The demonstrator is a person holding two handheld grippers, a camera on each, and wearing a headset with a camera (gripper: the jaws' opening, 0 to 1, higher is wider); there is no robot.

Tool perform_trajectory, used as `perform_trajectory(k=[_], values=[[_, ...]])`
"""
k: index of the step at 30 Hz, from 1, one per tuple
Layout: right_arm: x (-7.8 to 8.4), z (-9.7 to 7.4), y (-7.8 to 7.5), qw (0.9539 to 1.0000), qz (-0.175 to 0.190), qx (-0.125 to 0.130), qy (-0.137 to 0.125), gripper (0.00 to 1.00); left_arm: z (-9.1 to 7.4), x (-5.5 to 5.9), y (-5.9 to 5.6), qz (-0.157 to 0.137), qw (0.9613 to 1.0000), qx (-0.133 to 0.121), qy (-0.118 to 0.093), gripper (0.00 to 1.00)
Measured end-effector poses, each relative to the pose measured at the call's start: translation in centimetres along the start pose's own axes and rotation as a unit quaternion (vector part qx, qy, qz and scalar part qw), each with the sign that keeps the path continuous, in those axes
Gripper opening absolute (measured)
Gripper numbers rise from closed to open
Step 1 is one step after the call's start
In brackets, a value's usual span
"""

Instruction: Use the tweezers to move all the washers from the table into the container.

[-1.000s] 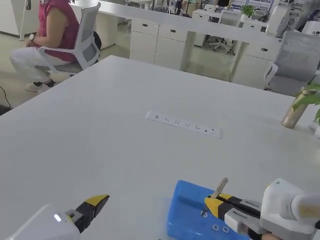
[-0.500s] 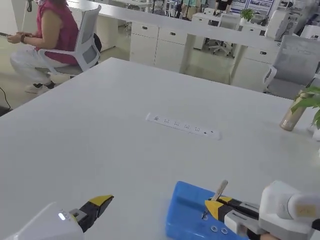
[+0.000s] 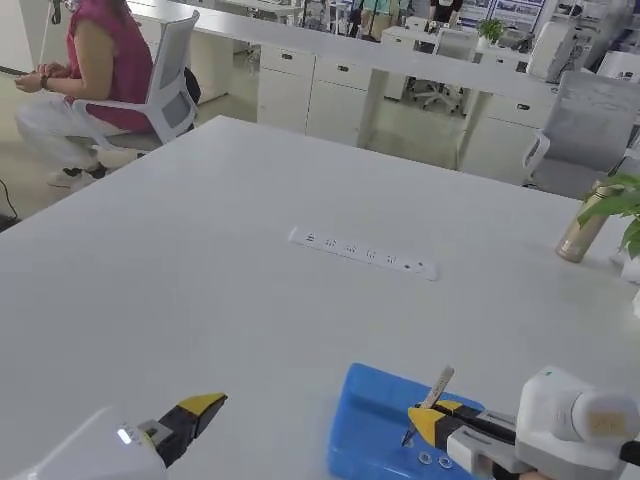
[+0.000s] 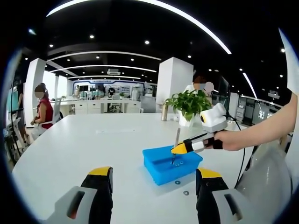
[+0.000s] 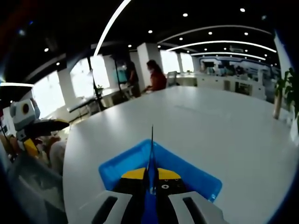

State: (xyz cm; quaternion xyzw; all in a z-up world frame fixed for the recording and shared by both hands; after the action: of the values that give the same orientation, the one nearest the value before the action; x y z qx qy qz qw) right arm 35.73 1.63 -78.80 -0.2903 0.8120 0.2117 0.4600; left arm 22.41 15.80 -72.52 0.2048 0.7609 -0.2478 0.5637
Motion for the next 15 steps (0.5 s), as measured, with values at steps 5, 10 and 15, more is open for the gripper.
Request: perform_trajectory(k=[5,10,15], values=[[0.22,-0.02,-0.08,1.0000,0.001,0.002,0.006,0.03,0.06,0.06,-0.08,0.001,1.0000,0.002,0.002,0.73],[0.60,0.29,-0.68,0.9999,0.004,0.003,0.010,0.03,0.03,0.05,-0.06,0.002,1.0000,0.001,0.002,0.73],[0.91,0.51,-0.63,0.9999,0.003,0.002,0.015,0.03,0.01,0.04,-0.03,0.001,1.0000,0.000,0.002,0.73]])
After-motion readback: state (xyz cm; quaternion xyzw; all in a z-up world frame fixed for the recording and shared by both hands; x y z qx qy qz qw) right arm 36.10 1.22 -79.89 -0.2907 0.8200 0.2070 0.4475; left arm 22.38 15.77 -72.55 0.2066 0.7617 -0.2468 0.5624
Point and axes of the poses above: the centre of the closed fingertips' face, and the gripper's own axes: z roughly forward along the fingers, y roughly to its left, x roughly out of its underside, the point moved 2 cm from there along -z, roughly backward along the fingers, and after that the axes turned 12 degrees about x, right-handed, at the moved point
